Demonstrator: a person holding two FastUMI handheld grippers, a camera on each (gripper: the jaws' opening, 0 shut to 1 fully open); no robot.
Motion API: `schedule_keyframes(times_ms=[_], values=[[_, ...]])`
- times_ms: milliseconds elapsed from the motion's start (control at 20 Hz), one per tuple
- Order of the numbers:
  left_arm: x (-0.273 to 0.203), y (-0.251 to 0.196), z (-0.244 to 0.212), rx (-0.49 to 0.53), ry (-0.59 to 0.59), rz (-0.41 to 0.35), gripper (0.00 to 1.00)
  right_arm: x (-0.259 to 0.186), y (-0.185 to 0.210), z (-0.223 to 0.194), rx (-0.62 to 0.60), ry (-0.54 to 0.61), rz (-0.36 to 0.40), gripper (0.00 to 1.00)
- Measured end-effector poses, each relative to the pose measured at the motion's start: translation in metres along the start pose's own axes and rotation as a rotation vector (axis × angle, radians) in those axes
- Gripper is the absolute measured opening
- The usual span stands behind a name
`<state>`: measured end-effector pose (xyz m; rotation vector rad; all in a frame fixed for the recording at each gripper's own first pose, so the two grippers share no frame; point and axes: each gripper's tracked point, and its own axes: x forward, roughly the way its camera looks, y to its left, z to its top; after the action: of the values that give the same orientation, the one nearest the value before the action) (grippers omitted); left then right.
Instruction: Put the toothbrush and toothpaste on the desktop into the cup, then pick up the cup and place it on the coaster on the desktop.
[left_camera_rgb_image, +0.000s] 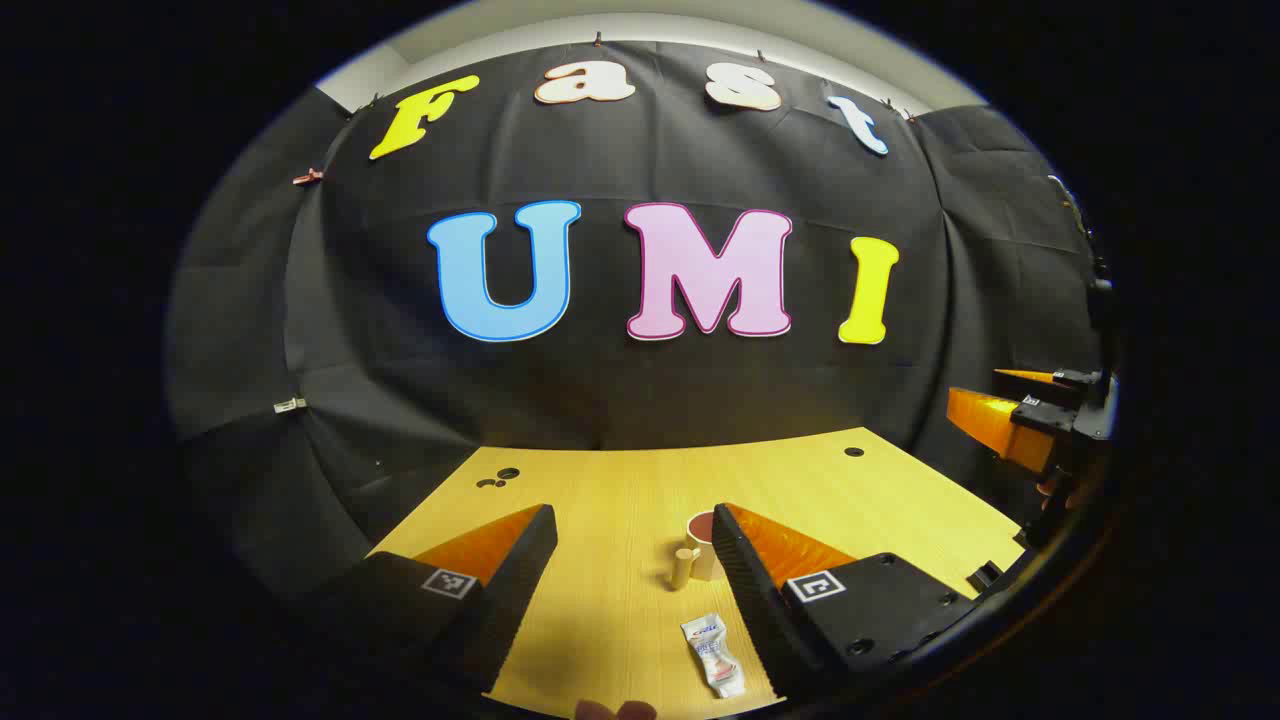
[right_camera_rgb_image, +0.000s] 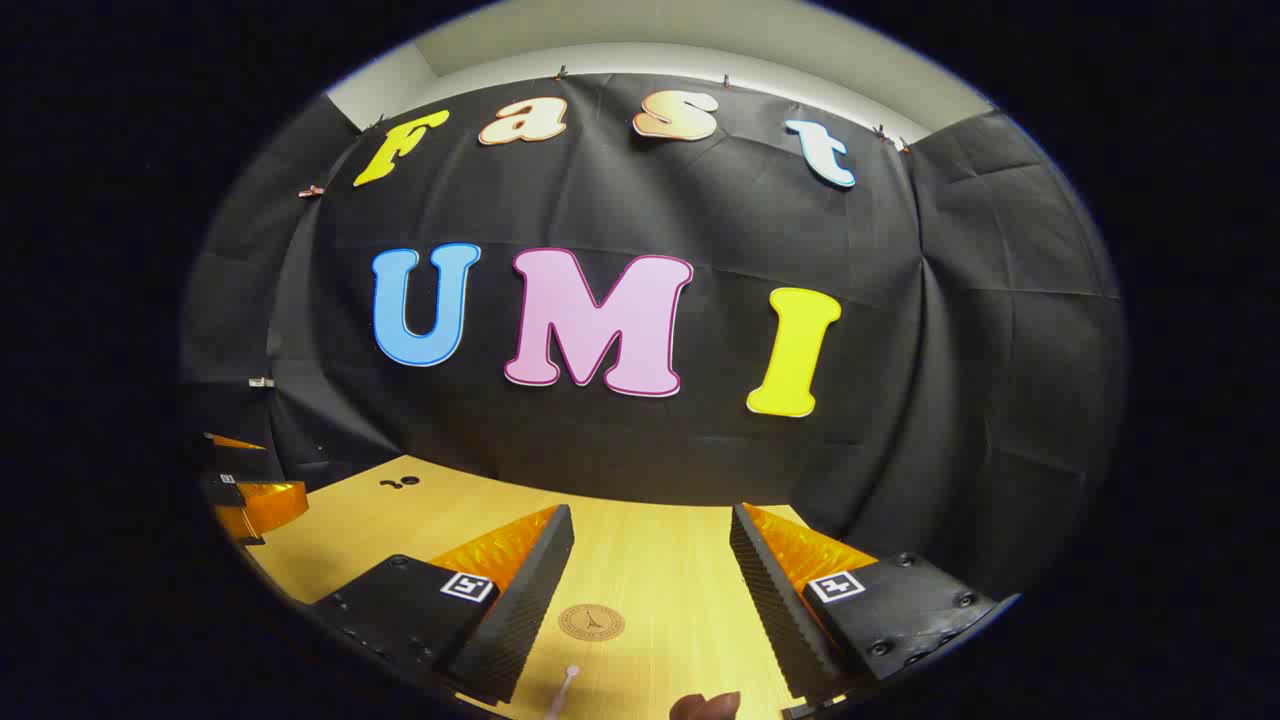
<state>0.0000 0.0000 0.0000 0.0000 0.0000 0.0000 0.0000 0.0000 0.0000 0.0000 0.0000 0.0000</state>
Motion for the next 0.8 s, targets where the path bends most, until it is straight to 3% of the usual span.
schedule_keyframes(times_ms=[800], values=[[0.001,-0.016,-0.011,0.024,0.037,-0.049,0.95,-0.013,-0.009,-0.01,-0.026,0.019,-0.024,0.97]])
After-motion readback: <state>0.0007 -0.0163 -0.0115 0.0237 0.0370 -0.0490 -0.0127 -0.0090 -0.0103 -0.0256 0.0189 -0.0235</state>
